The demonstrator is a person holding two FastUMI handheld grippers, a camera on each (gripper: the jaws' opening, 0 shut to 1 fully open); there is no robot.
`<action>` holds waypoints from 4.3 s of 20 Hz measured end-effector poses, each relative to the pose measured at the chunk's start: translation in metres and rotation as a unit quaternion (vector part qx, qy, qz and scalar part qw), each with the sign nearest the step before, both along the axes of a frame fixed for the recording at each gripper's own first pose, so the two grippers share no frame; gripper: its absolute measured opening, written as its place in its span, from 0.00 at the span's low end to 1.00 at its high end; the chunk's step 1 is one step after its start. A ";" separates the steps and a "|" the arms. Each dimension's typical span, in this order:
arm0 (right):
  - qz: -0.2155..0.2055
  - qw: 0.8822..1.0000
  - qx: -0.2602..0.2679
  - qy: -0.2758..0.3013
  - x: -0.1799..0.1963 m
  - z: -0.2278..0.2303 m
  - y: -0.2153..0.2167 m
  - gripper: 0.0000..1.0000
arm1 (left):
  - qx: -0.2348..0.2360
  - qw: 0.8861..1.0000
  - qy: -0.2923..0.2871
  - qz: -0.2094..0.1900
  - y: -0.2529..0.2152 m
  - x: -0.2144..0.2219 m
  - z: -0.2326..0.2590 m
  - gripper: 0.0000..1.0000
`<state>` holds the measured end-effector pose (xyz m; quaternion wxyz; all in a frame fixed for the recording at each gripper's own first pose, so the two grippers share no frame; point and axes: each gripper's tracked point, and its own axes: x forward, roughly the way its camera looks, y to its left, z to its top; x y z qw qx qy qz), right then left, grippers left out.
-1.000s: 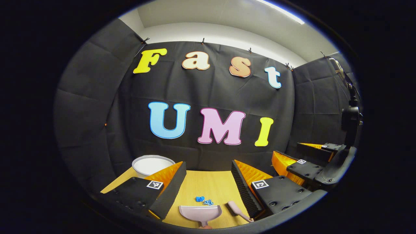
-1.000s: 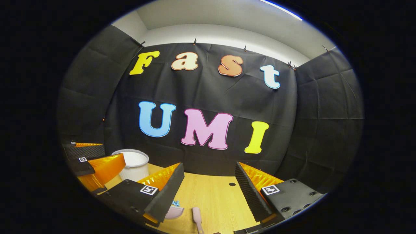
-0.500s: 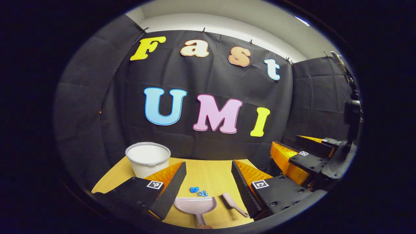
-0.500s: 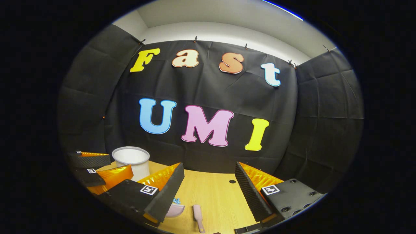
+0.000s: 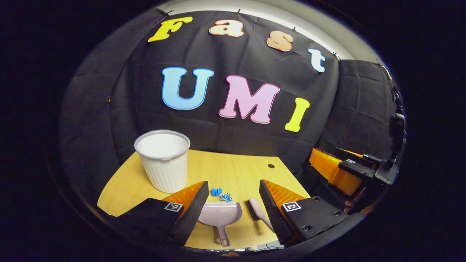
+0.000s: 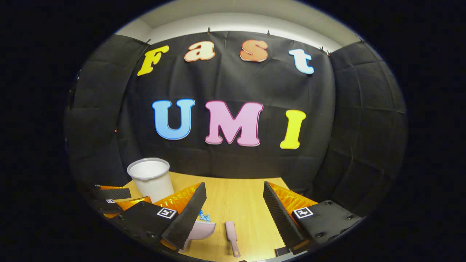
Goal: Pick up the small broom and dustpan from the desktop, sweep the trash into the dustpan with the broom, and then empty the trash into the garbage bin.
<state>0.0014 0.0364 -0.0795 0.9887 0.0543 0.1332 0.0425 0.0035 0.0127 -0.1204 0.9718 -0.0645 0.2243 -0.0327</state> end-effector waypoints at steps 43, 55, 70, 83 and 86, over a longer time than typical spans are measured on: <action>0.130 0.758 -0.005 0.639 -0.022 -0.336 0.027 0.23 | 0.025 0.797 0.603 -0.023 0.002 0.023 -0.283 0.28; 0.191 0.839 -0.152 0.487 0.210 -0.280 0.021 0.23 | 0.077 0.799 0.594 -0.062 0.045 0.040 -0.258 0.27; 0.498 0.613 -0.262 0.554 0.134 -0.330 0.113 0.23 | 0.188 0.795 0.557 -0.151 0.094 0.039 -0.279 0.27; 0.448 0.732 0.030 0.512 0.156 -0.259 0.102 0.23 | 0.216 0.864 0.429 -0.151 0.094 0.046 -0.280 0.26; 0.375 0.798 0.099 0.462 0.182 -0.256 0.067 0.23 | 0.222 0.883 0.385 -0.151 0.094 0.050 -0.279 0.24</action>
